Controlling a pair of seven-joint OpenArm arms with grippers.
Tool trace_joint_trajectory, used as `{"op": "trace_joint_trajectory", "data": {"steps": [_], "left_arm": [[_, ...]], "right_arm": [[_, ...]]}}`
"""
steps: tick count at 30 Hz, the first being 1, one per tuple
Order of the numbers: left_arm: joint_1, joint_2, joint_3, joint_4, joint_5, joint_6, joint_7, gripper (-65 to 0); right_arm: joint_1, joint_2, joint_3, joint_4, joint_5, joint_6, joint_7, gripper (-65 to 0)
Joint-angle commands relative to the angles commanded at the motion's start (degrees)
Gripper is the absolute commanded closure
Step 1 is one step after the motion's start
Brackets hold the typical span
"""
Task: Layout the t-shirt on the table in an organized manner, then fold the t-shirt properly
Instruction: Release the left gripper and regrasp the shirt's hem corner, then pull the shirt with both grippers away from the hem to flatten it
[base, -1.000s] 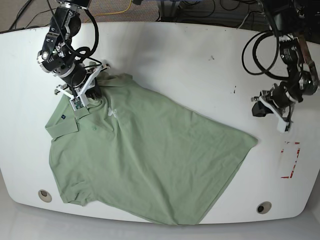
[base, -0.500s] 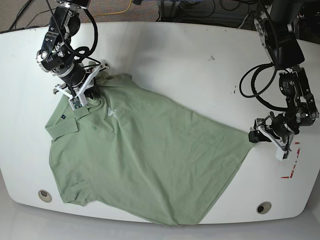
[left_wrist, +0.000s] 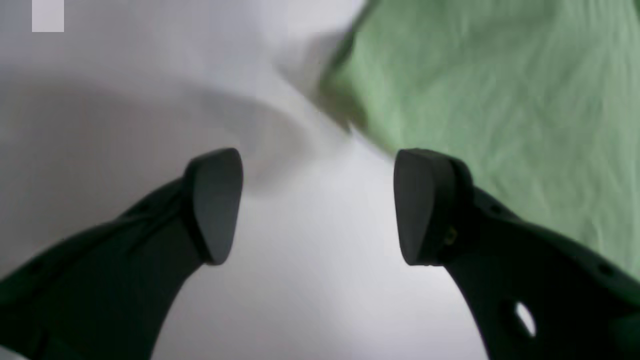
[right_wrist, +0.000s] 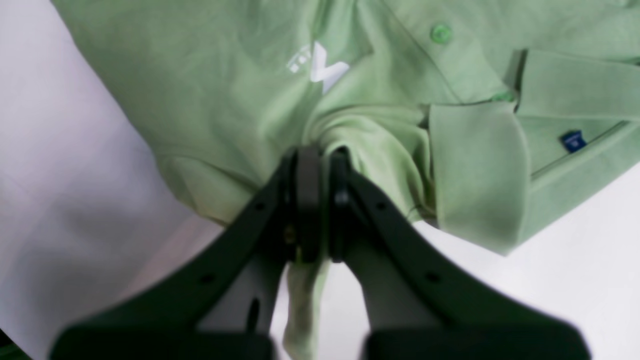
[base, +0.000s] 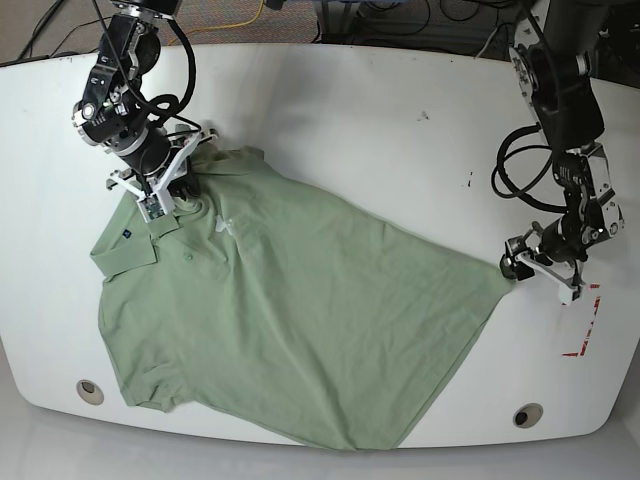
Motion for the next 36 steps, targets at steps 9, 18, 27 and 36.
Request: {"op": "trace_joint_trajectory", "data": {"steps": [9,18,27,36], "left_arm": [[-5.5,0.2,4.1,-11.1,-0.1,-0.4,-5.6,-45.0],[-7.8,3.9,8.2,-14.2,0.2,-0.4,-6.7,-40.4],[-7.6,4.6,8.2,-14.5,0.2,-0.2,-10.6,-5.6],[-7.5,4.0,8.0,-14.1,0.2,-0.3,-11.5,0.0]], "right_arm": [[0.0,0.0,0.1,0.1,0.0,0.0,0.0,0.0],[0.1,0.0,0.3,0.2,0.0,0.0,0.0,0.0],[0.1,0.0,1.1,0.3,0.0,0.0,0.0,0.0],[0.1,0.0,2.2,0.3,0.0,0.0,0.0,0.0]]}}
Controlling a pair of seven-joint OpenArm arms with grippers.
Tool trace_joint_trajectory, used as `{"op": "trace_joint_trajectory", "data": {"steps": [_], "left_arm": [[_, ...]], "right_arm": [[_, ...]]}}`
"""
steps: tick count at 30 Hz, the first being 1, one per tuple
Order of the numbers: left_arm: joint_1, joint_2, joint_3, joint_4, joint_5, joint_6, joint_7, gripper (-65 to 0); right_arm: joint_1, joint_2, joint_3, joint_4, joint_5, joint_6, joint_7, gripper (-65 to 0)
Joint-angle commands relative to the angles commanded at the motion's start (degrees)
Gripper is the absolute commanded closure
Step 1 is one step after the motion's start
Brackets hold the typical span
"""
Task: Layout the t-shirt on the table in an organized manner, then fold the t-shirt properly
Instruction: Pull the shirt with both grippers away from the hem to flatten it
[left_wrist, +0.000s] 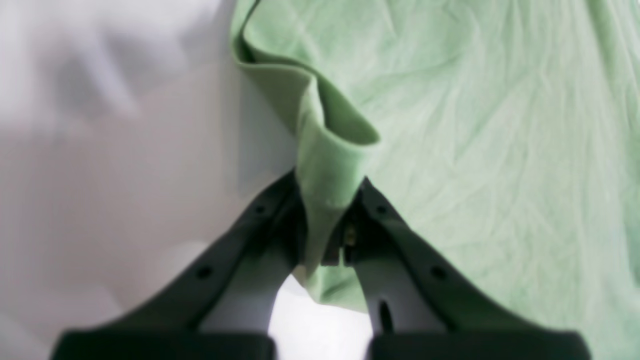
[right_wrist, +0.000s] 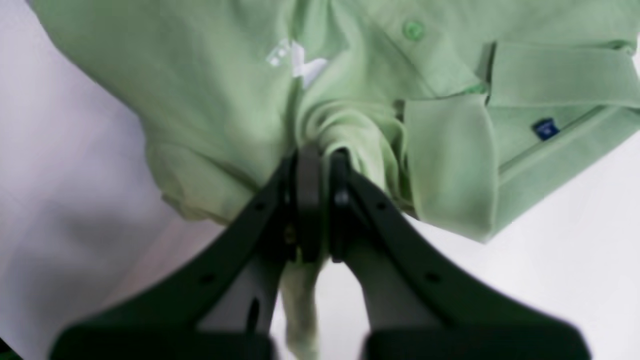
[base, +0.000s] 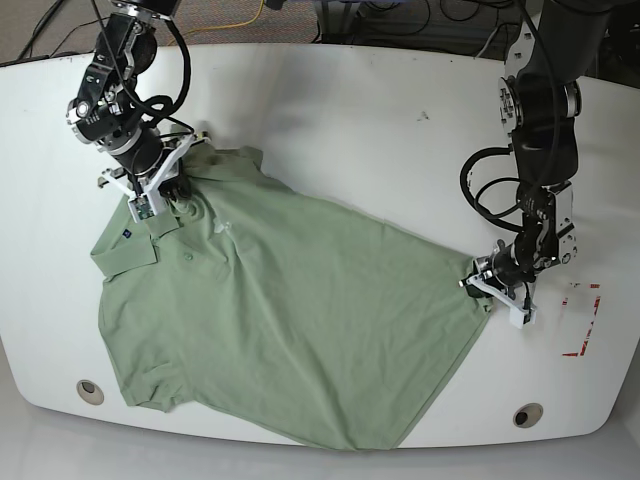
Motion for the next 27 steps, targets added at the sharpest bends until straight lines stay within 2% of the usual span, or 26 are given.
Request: {"op": "trace_joint_trajectory", "data": {"steps": [5,10,17,19,23,27], "left_arm": [[1.4,-1.1,-0.2,1.0,-0.4,-0.1,0.1,0.0],[4.0,-1.1,-0.3,8.0,-0.4,-0.1,1.8,0.0],[12.8,-0.8,-7.2,27.1,-0.4,-0.2,11.7,0.0],[16.8,-0.7,-9.1,35.5,-0.5,-0.3,15.6,0.0],[25.8,-0.4,-12.6,51.2,-5.1,-0.3,19.9,0.0],[33.0,-0.5,-15.5,63.0,-10.2,-0.2,23.5,0.0]], "right_arm": [[0.0,0.0,0.0,0.0,0.0,0.0,0.0,0.0],[-0.2,0.0,0.0,0.4,0.0,0.0,0.0,0.0],[-1.1,0.0,0.1,3.5,0.0,0.0,-0.3,0.0],[-2.5,0.0,0.1,5.4,0.1,0.0,-0.3,0.0],[-4.7,0.3,0.6,6.0,5.5,0.0,-0.1,0.0],[-7.5,0.2,4.8,6.0,12.9,0.0,-0.2,0.0]]}}
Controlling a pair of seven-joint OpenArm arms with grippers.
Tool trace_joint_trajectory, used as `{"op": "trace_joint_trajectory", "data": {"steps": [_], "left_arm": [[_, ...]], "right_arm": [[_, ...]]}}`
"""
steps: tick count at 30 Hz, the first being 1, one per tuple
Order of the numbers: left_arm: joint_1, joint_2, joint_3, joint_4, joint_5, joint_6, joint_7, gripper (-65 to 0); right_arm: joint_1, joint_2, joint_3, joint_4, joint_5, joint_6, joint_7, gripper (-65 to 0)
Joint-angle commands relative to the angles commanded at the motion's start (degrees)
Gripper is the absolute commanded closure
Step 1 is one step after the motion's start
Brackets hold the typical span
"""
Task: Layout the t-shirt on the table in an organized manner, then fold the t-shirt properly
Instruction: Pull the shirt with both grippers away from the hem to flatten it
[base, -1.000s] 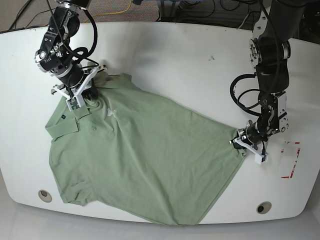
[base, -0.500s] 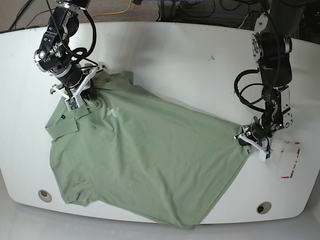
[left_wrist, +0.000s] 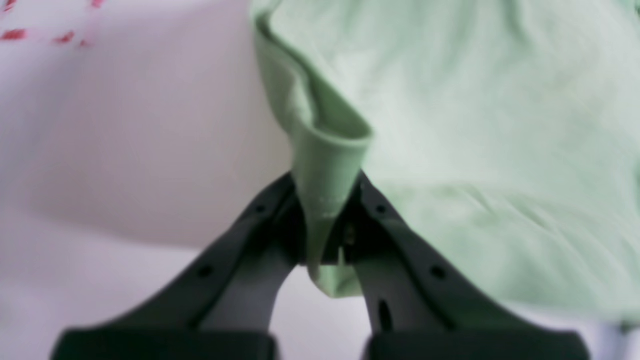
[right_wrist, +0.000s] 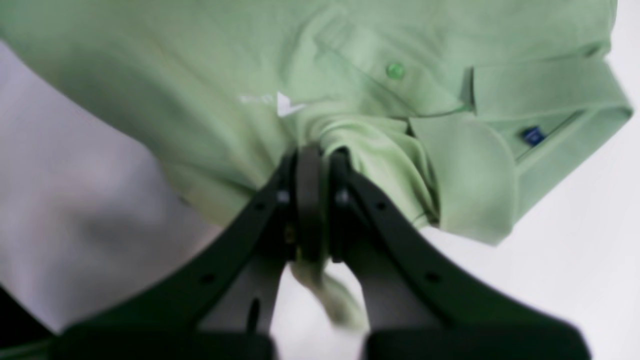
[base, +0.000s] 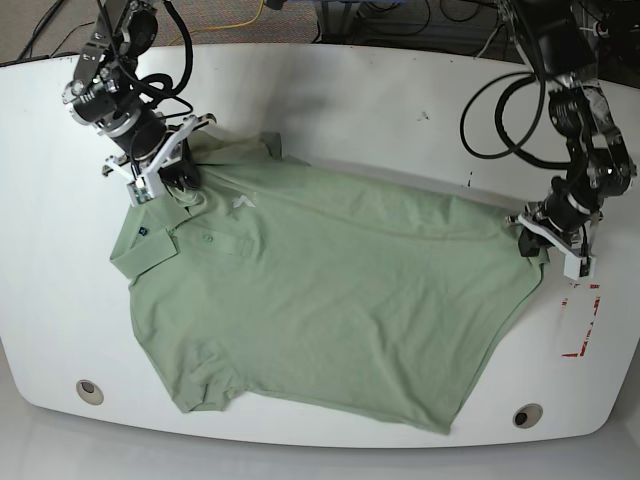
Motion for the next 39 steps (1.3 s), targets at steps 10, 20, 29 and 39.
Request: {"op": "trace_joint_trajectory", "data": {"steps": [10,20,29,39], "left_arm": [[21.1,-0.3,-11.3,12.1,-20.4,-2.0,1.8,0.0],[31.7,-1.2,-14.2,12.0,-25.8,-9.3,2.1,0.0],[29.9,-4.9,-14.0,12.0,-26.2,-9.8,2.1,0.0],[13.7,-8.4,-14.0,12.0,-25.9,-10.1,2.1,0.0]], "right_arm": [[-9.6,0.3,8.3,0.1,14.0,0.0,-0.1,0.0],[-16.0,0.3,11.9,0.1,18.6,0.0,0.1,0.0],[-16.3,0.3,11.8,0.2,18.7,0.0,0.1,0.0],[-7.7,4.3,12.6,0.2,22.3,0.0,0.0,0.0]]}}
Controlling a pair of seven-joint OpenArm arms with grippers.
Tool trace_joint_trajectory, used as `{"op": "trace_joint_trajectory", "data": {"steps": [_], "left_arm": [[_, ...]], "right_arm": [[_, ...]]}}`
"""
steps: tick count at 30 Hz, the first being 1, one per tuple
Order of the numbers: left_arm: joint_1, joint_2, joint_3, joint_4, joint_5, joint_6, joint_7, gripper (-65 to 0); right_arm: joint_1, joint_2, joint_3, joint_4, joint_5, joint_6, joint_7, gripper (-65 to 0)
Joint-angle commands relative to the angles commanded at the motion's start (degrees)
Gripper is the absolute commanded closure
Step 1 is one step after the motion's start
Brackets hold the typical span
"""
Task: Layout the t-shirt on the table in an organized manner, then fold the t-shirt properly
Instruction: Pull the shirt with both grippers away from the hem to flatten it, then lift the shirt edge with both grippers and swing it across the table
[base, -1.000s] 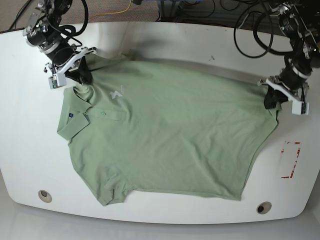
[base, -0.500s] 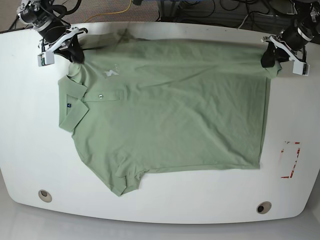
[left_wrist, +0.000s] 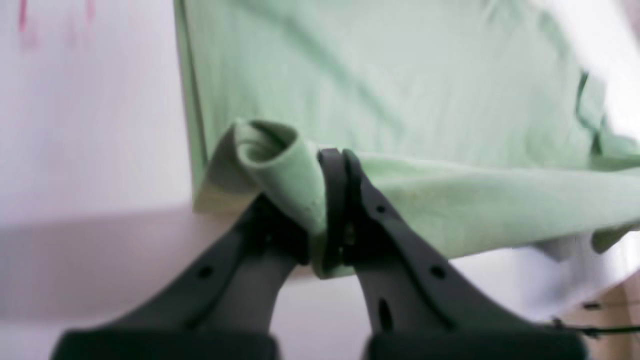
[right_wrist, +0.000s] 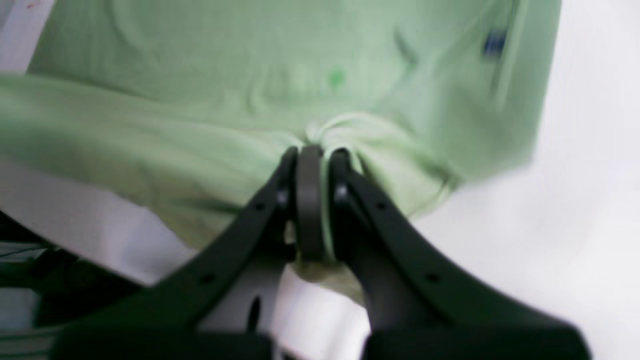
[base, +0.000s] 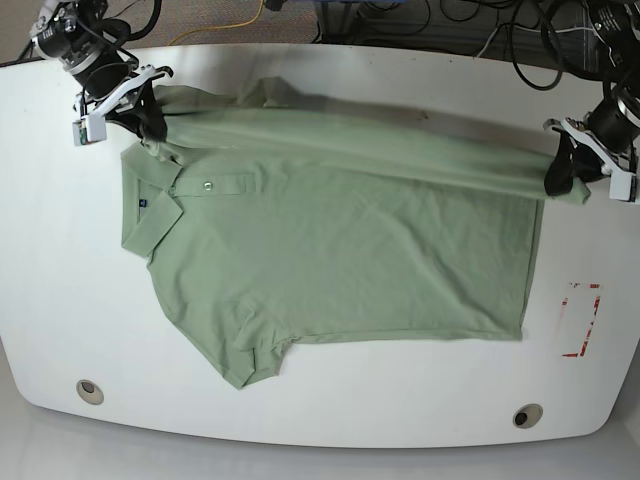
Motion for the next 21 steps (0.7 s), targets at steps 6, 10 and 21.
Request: {"op": "trace_joint_trajectory", "data": {"steps": [6,10,21], "left_arm": [[-10.5,-1.5,2.3,-0.1,-0.1,-0.1,0.0,-0.1],[-18.5,-3.6,6.8,-0.2,0.1,-0.1,0.0,-0.1],[-38.2,-3.2,12.9,-0.2,-0.3,-0.1,-0.3,-0.3]], "right_arm": [[7.7,3.8,0.2,0.0,3.5,0.0,-0.1,0.0],[14.5,5.3,0.1,-0.2,3.6,0.0,-0.3,0.0],[33.8,7.6,-0.1,-0.1,3.8,0.0,-6.3,0.0]]}}
